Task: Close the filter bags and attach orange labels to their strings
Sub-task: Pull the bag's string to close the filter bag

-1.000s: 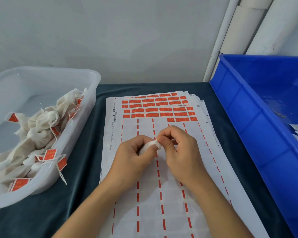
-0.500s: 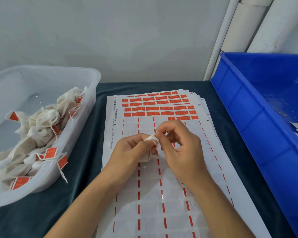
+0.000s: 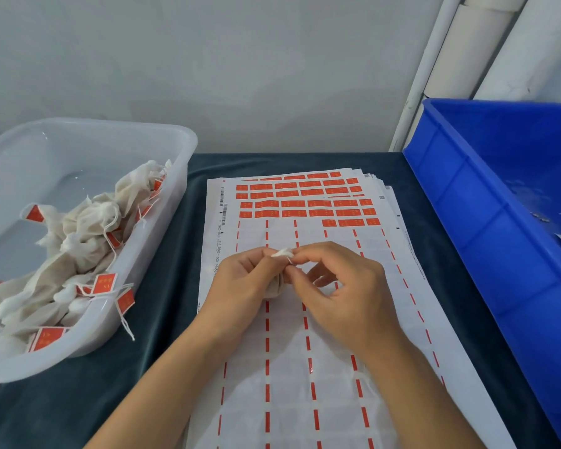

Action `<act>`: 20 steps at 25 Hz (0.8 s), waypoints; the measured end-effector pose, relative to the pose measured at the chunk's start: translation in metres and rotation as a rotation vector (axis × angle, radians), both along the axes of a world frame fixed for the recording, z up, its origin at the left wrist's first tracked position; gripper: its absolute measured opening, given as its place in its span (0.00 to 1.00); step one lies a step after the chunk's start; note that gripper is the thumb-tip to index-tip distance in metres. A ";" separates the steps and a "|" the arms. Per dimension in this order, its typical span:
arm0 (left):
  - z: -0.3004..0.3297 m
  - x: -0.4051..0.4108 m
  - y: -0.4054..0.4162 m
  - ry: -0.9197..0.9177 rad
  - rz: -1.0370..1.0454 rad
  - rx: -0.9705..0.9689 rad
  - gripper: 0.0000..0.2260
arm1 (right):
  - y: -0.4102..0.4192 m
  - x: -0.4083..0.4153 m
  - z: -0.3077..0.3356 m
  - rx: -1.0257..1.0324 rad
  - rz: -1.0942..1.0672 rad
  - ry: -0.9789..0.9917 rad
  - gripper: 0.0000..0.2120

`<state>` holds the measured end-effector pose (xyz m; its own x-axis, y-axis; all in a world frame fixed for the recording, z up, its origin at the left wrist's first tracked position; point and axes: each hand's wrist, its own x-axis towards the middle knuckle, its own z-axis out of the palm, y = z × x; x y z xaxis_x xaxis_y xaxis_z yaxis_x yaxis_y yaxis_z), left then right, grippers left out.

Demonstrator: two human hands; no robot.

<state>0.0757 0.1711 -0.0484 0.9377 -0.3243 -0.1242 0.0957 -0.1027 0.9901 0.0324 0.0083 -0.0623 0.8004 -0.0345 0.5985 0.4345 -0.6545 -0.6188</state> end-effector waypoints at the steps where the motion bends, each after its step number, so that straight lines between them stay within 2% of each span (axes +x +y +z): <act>1: 0.000 0.000 0.000 -0.015 0.005 0.005 0.17 | 0.000 0.000 -0.001 -0.024 -0.012 0.008 0.11; 5: -0.004 -0.001 -0.001 -0.108 0.035 0.068 0.17 | -0.001 0.001 -0.001 -0.118 -0.046 0.031 0.12; 9: -0.007 -0.003 -0.004 -0.189 0.069 0.162 0.15 | -0.001 0.002 -0.002 -0.175 -0.035 0.038 0.06; 20: -0.007 -0.005 -0.005 -0.215 0.066 0.196 0.12 | -0.003 0.002 0.001 -0.097 0.022 0.179 0.04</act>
<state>0.0708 0.1656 -0.0556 0.9675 -0.2517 0.0250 -0.1010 -0.2940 0.9505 0.0342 0.0052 -0.0617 0.8944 0.0346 0.4460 0.3376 -0.7061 -0.6224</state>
